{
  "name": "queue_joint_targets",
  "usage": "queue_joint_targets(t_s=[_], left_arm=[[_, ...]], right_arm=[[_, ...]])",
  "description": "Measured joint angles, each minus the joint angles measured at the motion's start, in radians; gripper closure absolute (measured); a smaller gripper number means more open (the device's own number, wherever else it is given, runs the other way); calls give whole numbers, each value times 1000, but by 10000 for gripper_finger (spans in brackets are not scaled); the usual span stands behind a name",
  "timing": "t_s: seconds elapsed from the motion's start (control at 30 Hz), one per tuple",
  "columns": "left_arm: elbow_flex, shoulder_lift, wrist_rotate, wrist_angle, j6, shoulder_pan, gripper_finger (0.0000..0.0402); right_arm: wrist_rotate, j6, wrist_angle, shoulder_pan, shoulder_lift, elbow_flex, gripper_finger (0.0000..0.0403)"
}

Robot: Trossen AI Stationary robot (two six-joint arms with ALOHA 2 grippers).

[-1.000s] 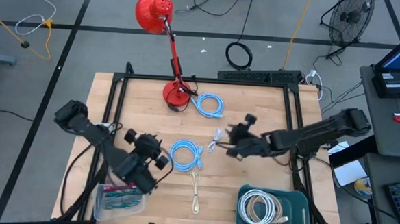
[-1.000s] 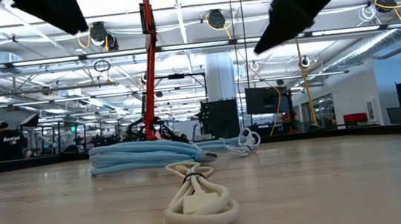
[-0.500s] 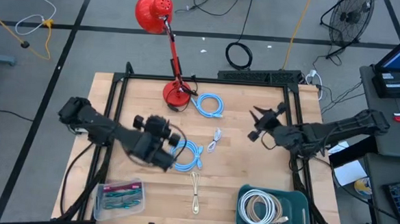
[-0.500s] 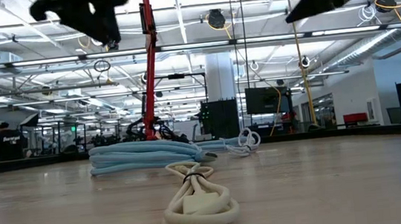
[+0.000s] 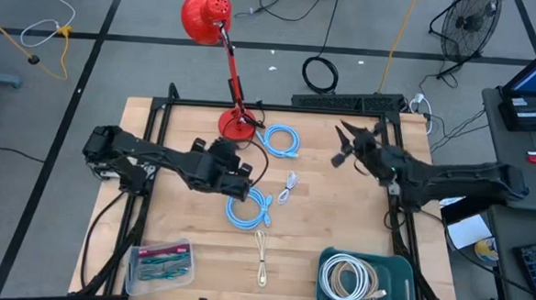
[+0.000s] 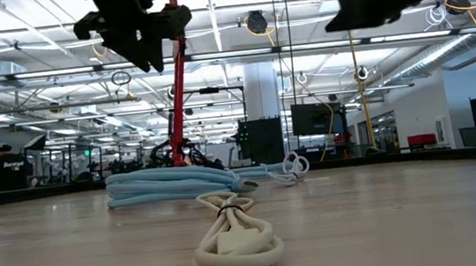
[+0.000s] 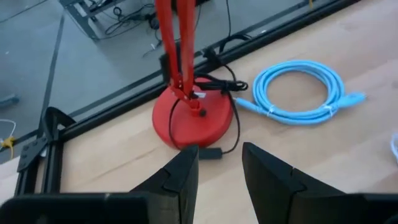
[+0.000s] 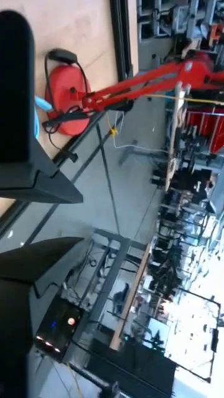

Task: Pick & Place USB Port
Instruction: Put the top blue charger cable into the blue bin

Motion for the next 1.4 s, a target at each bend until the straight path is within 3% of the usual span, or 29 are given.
queue_joint_targets(t_s=[0.33,0.5,0.63,0.87,1.0,1.4], left_arm=[[0,0,3,4,16,-44,272],[0,0,7,3,15,-64,272],[0,0,35,2,14,-81,272],[0,0,40,1,-2,-121,272],[0,0,40,0,-9,-141,272],[0,0,46,0,-18,-170,273]], right_arm=[[-560,202,-17,-365,354,170,314],[-755,165,-114,-420,551,313,312],[-879,159,-269,-431,686,451,287],[-929,107,-548,-383,856,670,208],[-931,76,-610,-334,918,728,180],[-933,-43,-645,-269,1002,733,183]])
